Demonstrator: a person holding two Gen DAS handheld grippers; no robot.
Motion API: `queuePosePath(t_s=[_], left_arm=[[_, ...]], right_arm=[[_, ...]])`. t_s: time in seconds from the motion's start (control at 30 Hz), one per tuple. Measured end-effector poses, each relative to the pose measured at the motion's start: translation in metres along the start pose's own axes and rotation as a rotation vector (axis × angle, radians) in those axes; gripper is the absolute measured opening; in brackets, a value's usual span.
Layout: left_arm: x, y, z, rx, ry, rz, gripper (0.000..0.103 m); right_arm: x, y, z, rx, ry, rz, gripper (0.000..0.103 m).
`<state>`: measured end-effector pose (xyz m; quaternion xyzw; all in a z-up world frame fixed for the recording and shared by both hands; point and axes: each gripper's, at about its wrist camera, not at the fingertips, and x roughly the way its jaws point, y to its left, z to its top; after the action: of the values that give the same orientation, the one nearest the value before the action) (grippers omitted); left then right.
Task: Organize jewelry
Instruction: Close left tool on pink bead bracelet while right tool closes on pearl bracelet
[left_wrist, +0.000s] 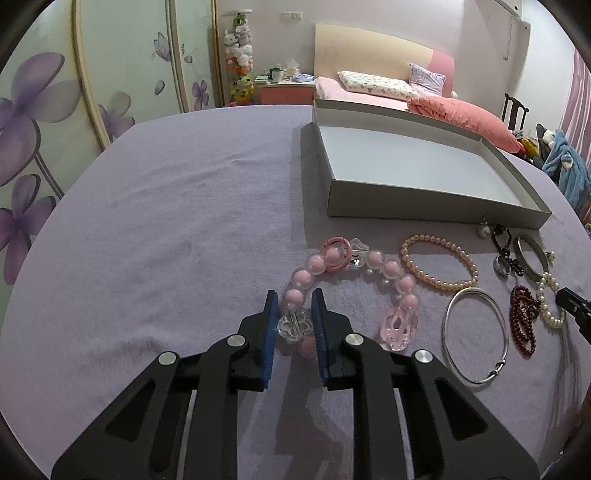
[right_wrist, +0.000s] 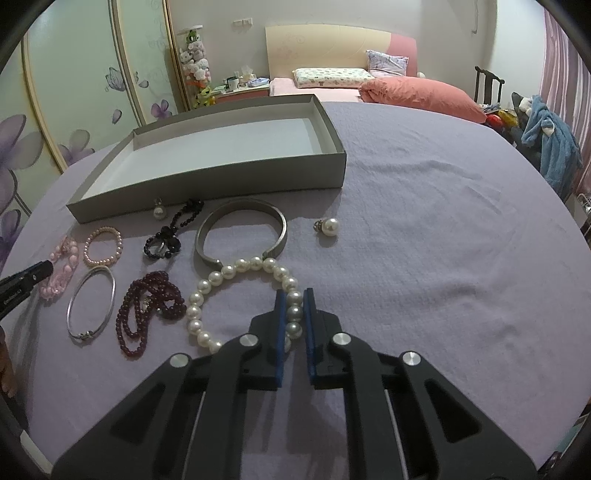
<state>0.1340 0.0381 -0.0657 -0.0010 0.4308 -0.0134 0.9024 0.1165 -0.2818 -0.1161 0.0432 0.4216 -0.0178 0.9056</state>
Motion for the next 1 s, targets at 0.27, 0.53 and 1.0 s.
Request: queuePosePath(t_s=[0.27,0.53,1.0], left_arm=[[-0.022,0.011,0.002,-0.032,-0.081,-0.049,0.019],[-0.046,-0.001,0.005,-0.01,-0.192,-0.096,0.019],[-0.071,-0.026,0.006,0.044,-0.324,-0.098,0.019]], right_arm=[[-0.028,0.001,0.006,0.016,-0.098,0.069,0.01],[-0.054,0.014,0.014,0.001,-0.176,0.135,0.01],[-0.063,0.037,0.019,-0.028,-0.226,0.181,0.01]])
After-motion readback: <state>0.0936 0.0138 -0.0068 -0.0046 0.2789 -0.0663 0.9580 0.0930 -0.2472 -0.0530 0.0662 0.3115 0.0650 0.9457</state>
